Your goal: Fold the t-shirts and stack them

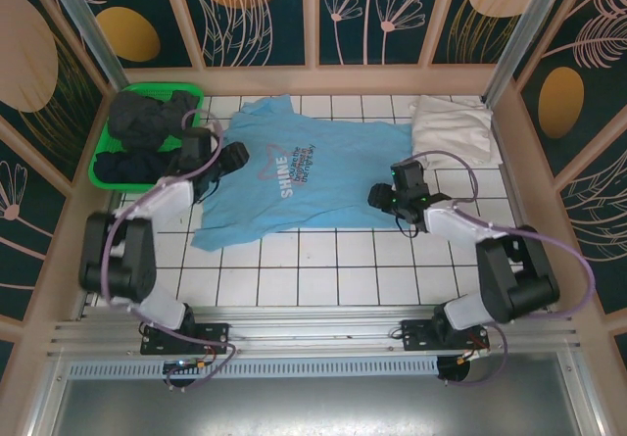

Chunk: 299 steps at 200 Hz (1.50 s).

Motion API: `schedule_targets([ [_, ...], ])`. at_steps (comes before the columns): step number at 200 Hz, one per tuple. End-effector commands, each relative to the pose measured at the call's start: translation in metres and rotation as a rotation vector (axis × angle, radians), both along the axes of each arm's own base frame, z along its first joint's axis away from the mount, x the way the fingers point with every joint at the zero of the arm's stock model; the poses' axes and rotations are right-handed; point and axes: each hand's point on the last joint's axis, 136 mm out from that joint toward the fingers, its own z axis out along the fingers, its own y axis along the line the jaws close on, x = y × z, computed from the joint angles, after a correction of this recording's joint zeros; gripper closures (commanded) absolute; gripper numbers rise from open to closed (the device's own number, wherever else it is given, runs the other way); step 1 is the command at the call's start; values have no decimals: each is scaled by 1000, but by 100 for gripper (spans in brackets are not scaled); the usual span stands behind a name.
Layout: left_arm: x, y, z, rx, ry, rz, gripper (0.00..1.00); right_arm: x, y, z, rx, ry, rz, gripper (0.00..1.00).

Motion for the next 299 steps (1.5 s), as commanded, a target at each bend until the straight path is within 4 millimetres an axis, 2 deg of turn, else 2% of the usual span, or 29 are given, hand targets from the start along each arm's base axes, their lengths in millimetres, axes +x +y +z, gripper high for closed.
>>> schedule_targets([
  [1, 45, -12, -25, 1, 32, -44, 44, 15, -20, -16, -109, 17, -71, 47],
  [26, 76, -16, -64, 16, 99, -44, 45, 12, -29, -32, -141, 63, -99, 50],
  [47, 79, -6, -86, 71, 150, -11, 46, 10, -42, -33, -150, 72, -134, 57],
  [54, 75, -2, -92, 82, 164, -1, 46, 11, -45, -34, -135, 74, -139, 64],
  [68, 64, 7, -98, 97, 180, 25, 46, 15, -51, -36, -100, 80, -140, 84],
  [86, 47, 21, -105, 101, 201, 65, 46, 27, -54, -32, -104, 60, -125, 100],
  [106, 27, 33, -108, 95, 220, 105, 46, 49, -56, -18, -111, 34, -104, 100],
  [120, 15, 33, -106, 81, 212, 115, 46, 63, -57, -5, -126, 11, -98, 100],
  [142, 0, 25, -99, 15, 193, 93, 44, 68, -57, 14, -124, -20, -109, 100],
  [155, -2, 24, -97, 5, 191, 87, 42, 61, -46, 14, -104, -23, -96, 80],
  [171, 2, 22, -98, 6, 196, 75, 42, 51, -30, 4, -111, -6, -60, 63],
  [188, 9, 19, -94, 10, 191, 58, 42, 48, -19, -12, -129, 31, -37, 59],
  [199, 12, 20, -93, 19, 190, 58, 42, 48, -21, -21, -159, 60, -49, 58],
  [241, 14, 18, -89, 18, 179, 47, 41, 50, -24, -37, -239, 105, -57, 61],
  [254, 14, 18, -90, 19, 181, 45, 41, 48, -23, -41, -241, 114, -48, 64],
  [262, 14, 18, -91, 20, 183, 44, 41, 46, -23, -42, -248, 117, -50, 68],
  [284, 15, 18, -93, 27, 194, 43, 41, 46, -26, -37, -260, 102, -58, 88],
  [299, 15, 19, -92, 26, 190, 47, 41, 47, -28, -28, -267, 85, -59, 94],
])
